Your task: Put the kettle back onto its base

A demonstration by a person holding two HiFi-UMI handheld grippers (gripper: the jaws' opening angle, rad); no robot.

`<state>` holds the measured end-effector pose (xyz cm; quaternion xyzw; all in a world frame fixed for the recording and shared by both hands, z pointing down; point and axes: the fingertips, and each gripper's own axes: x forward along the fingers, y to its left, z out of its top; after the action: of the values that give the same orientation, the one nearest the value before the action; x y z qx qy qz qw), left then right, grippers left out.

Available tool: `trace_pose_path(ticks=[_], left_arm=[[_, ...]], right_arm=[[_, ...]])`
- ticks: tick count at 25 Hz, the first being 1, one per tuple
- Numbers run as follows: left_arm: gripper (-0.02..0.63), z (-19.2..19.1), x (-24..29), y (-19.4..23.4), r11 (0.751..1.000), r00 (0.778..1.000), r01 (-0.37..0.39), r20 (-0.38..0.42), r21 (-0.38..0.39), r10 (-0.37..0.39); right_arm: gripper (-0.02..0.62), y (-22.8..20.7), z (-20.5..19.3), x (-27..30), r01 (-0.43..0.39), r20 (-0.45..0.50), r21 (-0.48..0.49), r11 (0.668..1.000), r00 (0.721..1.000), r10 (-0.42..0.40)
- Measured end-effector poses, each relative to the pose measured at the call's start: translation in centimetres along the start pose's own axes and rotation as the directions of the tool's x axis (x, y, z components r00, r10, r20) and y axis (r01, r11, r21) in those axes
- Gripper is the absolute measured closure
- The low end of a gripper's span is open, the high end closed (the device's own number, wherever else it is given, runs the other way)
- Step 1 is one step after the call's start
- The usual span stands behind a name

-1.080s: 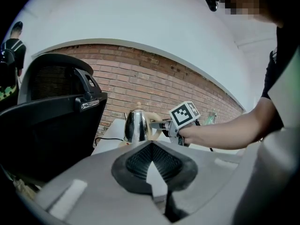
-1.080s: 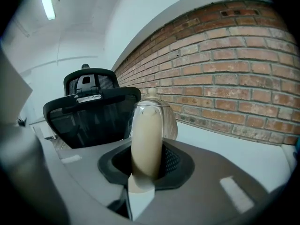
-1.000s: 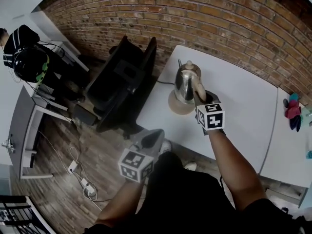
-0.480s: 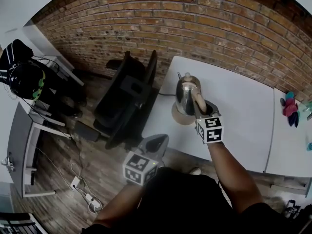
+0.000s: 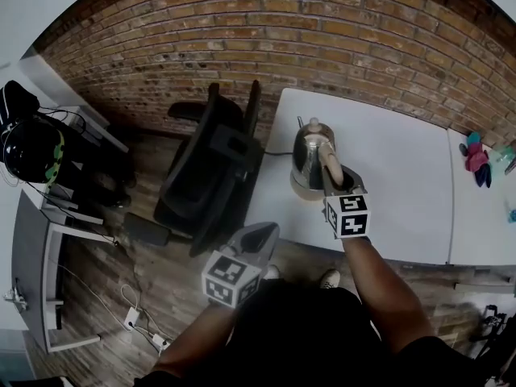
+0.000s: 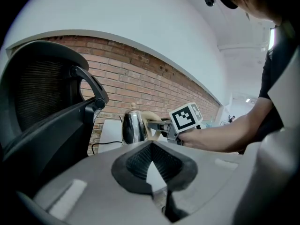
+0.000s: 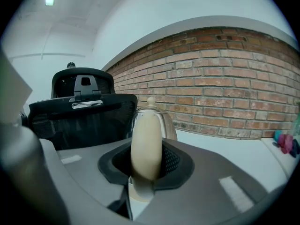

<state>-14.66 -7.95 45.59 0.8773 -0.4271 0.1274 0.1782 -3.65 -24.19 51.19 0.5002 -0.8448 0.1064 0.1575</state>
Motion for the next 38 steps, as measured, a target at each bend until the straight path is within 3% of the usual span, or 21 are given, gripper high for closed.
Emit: trace_pose_path(ticks=[19, 35, 38], left_arm=[[0.605, -0.6, -2.3, 1.2, 0.988, 0.989, 0.148, -0.022, 0.047, -0.147], [0.606, -0.8, -3.0, 1.5, 0.985, 0.986, 0.169, -0.017, 0.036, -0.168], [0.606, -0.8, -3.0, 1.6, 0.986, 0.986, 0.166, -0.014, 0.030, -0.166]], right_arm=[[0.485, 2.5, -5.1, -2.5, 0.156, -0.106, -0.004, 0.988, 0.982, -0.155], [0.474, 2.7, -8.6, -1.0, 0.153, -0.211, 0.009, 0.988, 0.966, -0.147], [0.425, 2.5, -9.1, -1.0, 0.145, -0.241, 0.011, 0.989, 0.961, -0.138]])
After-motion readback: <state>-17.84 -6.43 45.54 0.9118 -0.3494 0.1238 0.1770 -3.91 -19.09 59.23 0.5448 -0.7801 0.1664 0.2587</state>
